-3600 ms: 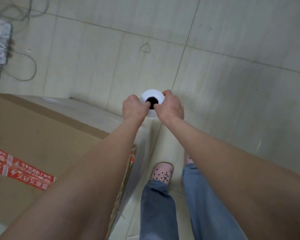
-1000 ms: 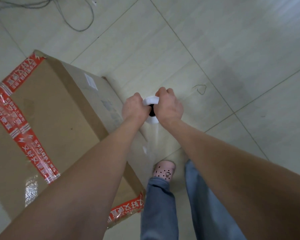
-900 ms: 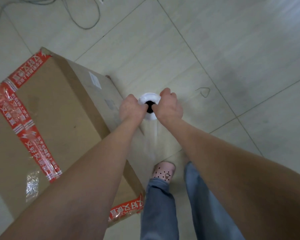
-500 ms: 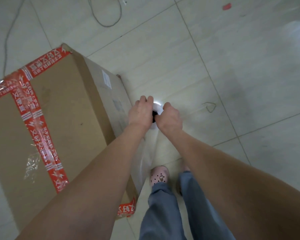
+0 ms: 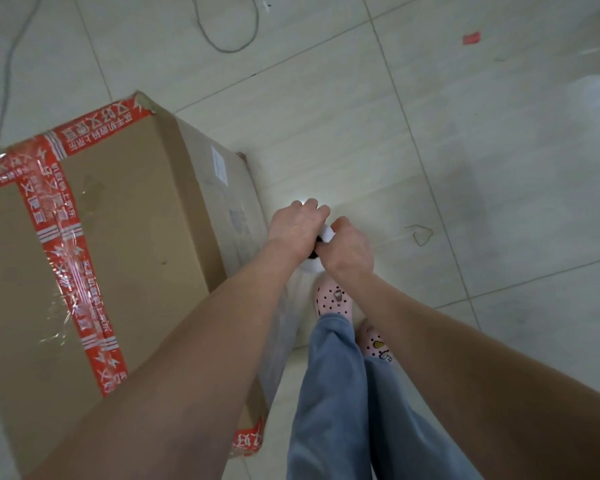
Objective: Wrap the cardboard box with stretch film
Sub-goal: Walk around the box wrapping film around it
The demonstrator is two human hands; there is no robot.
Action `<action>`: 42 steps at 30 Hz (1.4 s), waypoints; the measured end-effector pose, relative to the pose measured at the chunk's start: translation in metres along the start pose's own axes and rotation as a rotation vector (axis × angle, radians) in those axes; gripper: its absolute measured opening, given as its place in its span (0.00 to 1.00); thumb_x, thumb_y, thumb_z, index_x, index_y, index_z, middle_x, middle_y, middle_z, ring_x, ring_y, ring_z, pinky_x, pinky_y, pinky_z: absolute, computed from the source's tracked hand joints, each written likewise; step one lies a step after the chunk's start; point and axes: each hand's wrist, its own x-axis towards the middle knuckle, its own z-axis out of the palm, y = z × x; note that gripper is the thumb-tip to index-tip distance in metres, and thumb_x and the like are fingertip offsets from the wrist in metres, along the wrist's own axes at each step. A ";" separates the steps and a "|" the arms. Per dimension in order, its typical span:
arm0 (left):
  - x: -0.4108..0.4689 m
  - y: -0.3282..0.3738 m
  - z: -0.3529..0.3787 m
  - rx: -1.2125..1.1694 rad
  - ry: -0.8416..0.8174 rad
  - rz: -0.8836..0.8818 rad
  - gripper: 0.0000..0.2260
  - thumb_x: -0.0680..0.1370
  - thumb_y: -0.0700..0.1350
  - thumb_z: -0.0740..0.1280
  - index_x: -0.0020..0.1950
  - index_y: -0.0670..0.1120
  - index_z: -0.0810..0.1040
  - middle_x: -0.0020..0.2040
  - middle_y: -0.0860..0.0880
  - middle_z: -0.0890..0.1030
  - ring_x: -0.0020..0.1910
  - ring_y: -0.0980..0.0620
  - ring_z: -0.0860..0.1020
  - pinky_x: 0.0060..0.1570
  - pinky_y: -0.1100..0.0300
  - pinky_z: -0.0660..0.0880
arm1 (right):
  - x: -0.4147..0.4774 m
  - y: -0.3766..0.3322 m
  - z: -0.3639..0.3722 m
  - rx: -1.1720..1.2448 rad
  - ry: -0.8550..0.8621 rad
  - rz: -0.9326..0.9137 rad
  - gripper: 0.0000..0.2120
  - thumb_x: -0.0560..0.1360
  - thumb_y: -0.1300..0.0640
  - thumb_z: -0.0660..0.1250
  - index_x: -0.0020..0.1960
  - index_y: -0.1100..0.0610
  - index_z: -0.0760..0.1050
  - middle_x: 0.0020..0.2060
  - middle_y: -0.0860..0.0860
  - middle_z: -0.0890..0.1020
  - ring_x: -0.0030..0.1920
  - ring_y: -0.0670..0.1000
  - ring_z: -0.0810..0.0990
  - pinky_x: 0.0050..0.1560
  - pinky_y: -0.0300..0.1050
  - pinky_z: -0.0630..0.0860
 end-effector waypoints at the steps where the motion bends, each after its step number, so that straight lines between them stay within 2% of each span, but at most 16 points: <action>1: 0.002 -0.005 0.000 -0.032 -0.003 -0.023 0.11 0.74 0.41 0.63 0.57 0.44 0.71 0.54 0.45 0.74 0.52 0.43 0.75 0.38 0.54 0.66 | 0.002 -0.004 -0.001 -0.034 0.011 -0.021 0.12 0.74 0.55 0.65 0.56 0.57 0.71 0.49 0.55 0.80 0.45 0.56 0.76 0.41 0.45 0.69; 5: 0.009 -0.029 -0.002 -0.272 0.019 -0.254 0.09 0.74 0.42 0.63 0.54 0.44 0.73 0.52 0.44 0.76 0.51 0.42 0.77 0.40 0.55 0.70 | 0.013 -0.030 -0.004 -0.203 0.069 -0.130 0.18 0.76 0.56 0.62 0.66 0.51 0.69 0.57 0.53 0.78 0.55 0.55 0.78 0.48 0.45 0.69; 9: 0.016 -0.047 -0.006 -0.558 0.071 -0.532 0.09 0.73 0.43 0.65 0.51 0.43 0.75 0.49 0.44 0.79 0.50 0.42 0.77 0.40 0.58 0.67 | 0.022 -0.059 -0.002 -0.147 0.138 -0.204 0.20 0.74 0.63 0.61 0.65 0.51 0.69 0.59 0.52 0.73 0.54 0.56 0.77 0.50 0.48 0.72; 12: 0.022 -0.062 -0.010 -0.761 0.096 -0.693 0.12 0.72 0.47 0.67 0.52 0.43 0.75 0.49 0.45 0.79 0.50 0.44 0.77 0.39 0.59 0.67 | 0.030 -0.072 0.001 -0.037 0.122 -0.131 0.22 0.74 0.59 0.64 0.67 0.53 0.65 0.62 0.53 0.69 0.56 0.58 0.75 0.49 0.49 0.72; 15: 0.027 -0.077 -0.013 -0.879 0.067 -0.776 0.15 0.72 0.50 0.68 0.54 0.43 0.74 0.51 0.45 0.80 0.50 0.45 0.78 0.38 0.59 0.67 | 0.039 -0.085 0.000 0.054 0.045 -0.007 0.22 0.75 0.54 0.64 0.67 0.55 0.64 0.61 0.55 0.71 0.56 0.58 0.76 0.46 0.46 0.68; 18: 0.030 -0.085 -0.017 -0.844 0.037 -0.717 0.15 0.73 0.48 0.68 0.56 0.42 0.72 0.53 0.44 0.78 0.52 0.44 0.77 0.39 0.58 0.67 | 0.046 -0.097 -0.001 0.052 0.039 0.010 0.19 0.75 0.54 0.64 0.64 0.54 0.66 0.58 0.56 0.75 0.54 0.58 0.76 0.45 0.45 0.68; 21: 0.031 -0.089 -0.024 -0.645 0.054 -0.507 0.14 0.74 0.43 0.66 0.59 0.42 0.70 0.55 0.44 0.76 0.52 0.43 0.76 0.42 0.55 0.69 | 0.048 -0.103 0.001 0.033 0.034 0.015 0.17 0.73 0.56 0.64 0.61 0.53 0.68 0.55 0.56 0.77 0.49 0.57 0.75 0.43 0.44 0.68; 23: 0.033 -0.089 -0.030 -0.469 0.061 -0.338 0.14 0.76 0.41 0.64 0.61 0.43 0.70 0.56 0.44 0.73 0.51 0.43 0.77 0.40 0.55 0.69 | 0.048 -0.103 0.002 0.035 0.036 0.019 0.15 0.73 0.57 0.64 0.59 0.53 0.68 0.53 0.56 0.78 0.45 0.56 0.73 0.41 0.44 0.67; 26: 0.039 -0.085 -0.041 -0.253 0.054 -0.139 0.14 0.77 0.39 0.62 0.63 0.44 0.69 0.57 0.44 0.72 0.53 0.44 0.75 0.39 0.55 0.67 | 0.049 -0.103 0.001 0.041 0.032 0.020 0.14 0.74 0.57 0.63 0.59 0.53 0.68 0.53 0.55 0.78 0.45 0.55 0.74 0.40 0.44 0.67; 28: 0.044 -0.081 -0.045 -0.156 0.047 -0.066 0.14 0.77 0.39 0.61 0.63 0.43 0.69 0.58 0.45 0.71 0.55 0.45 0.73 0.39 0.55 0.66 | 0.052 -0.103 0.000 0.032 0.021 0.018 0.13 0.75 0.56 0.63 0.59 0.52 0.68 0.53 0.55 0.78 0.44 0.55 0.75 0.39 0.44 0.67; 32: 0.054 -0.076 -0.049 -0.060 0.044 -0.027 0.13 0.78 0.37 0.58 0.62 0.43 0.69 0.58 0.45 0.72 0.55 0.45 0.74 0.40 0.55 0.67 | 0.058 -0.102 -0.006 -0.054 0.013 -0.014 0.13 0.75 0.57 0.62 0.59 0.52 0.69 0.51 0.55 0.78 0.43 0.54 0.73 0.39 0.44 0.66; 36: 0.063 -0.080 -0.054 -0.092 0.026 -0.048 0.12 0.78 0.38 0.59 0.60 0.43 0.70 0.56 0.45 0.74 0.53 0.44 0.75 0.39 0.55 0.66 | 0.067 -0.106 -0.012 -0.163 0.001 -0.067 0.13 0.76 0.56 0.62 0.60 0.52 0.69 0.50 0.55 0.77 0.44 0.55 0.74 0.40 0.45 0.67; 40: 0.070 -0.091 -0.058 -0.246 0.001 -0.189 0.10 0.75 0.39 0.62 0.55 0.42 0.72 0.52 0.43 0.75 0.49 0.42 0.77 0.37 0.54 0.67 | 0.080 -0.122 -0.019 -0.274 -0.030 -0.149 0.17 0.75 0.57 0.62 0.64 0.50 0.69 0.55 0.54 0.75 0.53 0.57 0.77 0.44 0.45 0.69; 42: 0.072 -0.097 -0.059 -0.363 0.001 -0.306 0.09 0.74 0.40 0.63 0.53 0.42 0.72 0.50 0.43 0.76 0.47 0.42 0.77 0.37 0.54 0.68 | 0.086 -0.132 -0.023 -0.320 -0.037 -0.196 0.18 0.75 0.57 0.63 0.64 0.50 0.69 0.57 0.53 0.75 0.53 0.57 0.77 0.46 0.45 0.69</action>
